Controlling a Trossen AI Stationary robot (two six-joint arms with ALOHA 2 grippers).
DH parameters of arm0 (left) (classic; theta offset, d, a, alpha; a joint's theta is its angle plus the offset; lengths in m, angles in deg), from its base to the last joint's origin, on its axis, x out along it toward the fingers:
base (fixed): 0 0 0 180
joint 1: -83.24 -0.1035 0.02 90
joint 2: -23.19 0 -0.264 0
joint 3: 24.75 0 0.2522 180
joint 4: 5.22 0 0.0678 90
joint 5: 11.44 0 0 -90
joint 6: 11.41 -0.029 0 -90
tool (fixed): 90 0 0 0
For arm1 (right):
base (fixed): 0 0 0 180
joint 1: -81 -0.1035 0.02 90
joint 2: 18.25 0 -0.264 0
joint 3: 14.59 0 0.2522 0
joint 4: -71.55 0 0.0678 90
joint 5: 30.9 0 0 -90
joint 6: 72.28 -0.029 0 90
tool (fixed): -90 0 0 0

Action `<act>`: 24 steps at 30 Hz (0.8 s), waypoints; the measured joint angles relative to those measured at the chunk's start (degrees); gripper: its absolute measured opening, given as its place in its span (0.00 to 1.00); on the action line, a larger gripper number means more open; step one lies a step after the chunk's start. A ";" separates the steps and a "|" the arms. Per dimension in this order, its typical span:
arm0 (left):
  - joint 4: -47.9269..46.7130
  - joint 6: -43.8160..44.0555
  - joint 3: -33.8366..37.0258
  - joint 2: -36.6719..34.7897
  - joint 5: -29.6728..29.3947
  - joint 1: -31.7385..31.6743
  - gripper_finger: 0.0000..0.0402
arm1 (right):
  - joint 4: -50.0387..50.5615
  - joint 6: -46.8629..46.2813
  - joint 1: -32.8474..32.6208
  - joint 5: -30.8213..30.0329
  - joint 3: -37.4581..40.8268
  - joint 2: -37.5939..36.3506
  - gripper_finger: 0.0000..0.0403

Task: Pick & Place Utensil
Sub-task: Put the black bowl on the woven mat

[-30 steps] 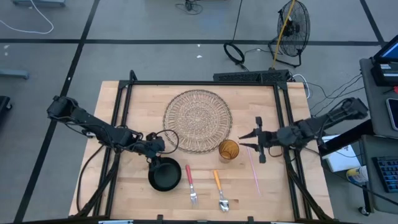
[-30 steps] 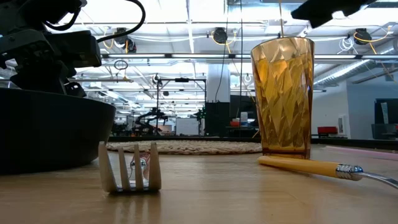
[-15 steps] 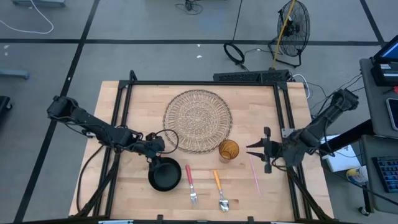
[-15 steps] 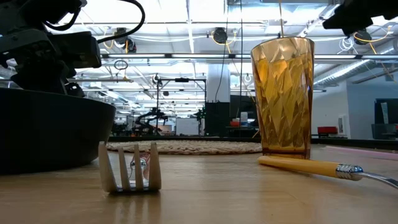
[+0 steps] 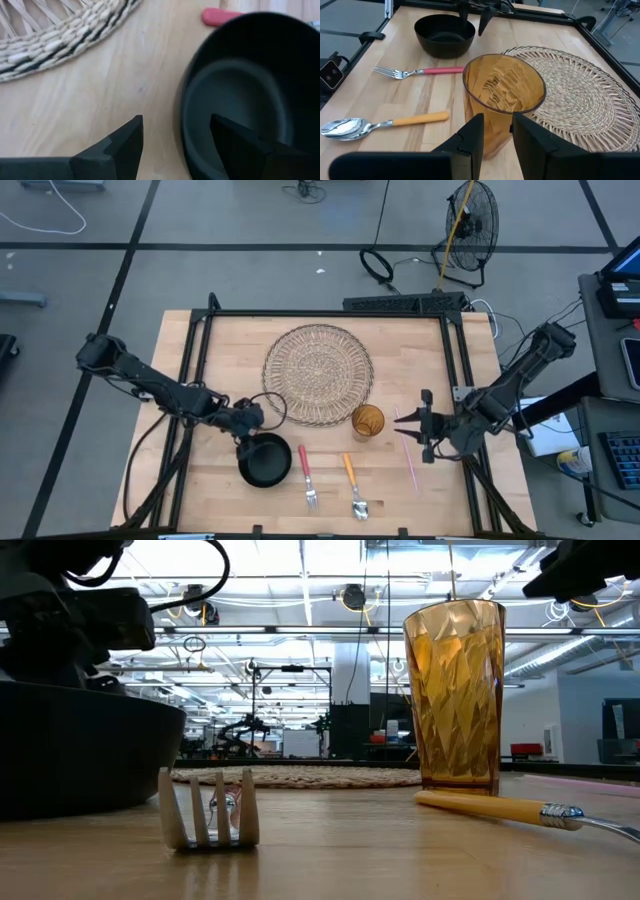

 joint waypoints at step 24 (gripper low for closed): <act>1.14 0.65 0.04 4.62 0.60 0.90 0.15 | -0.42 0.66 0.02 0.04 0.02 0.38 0.22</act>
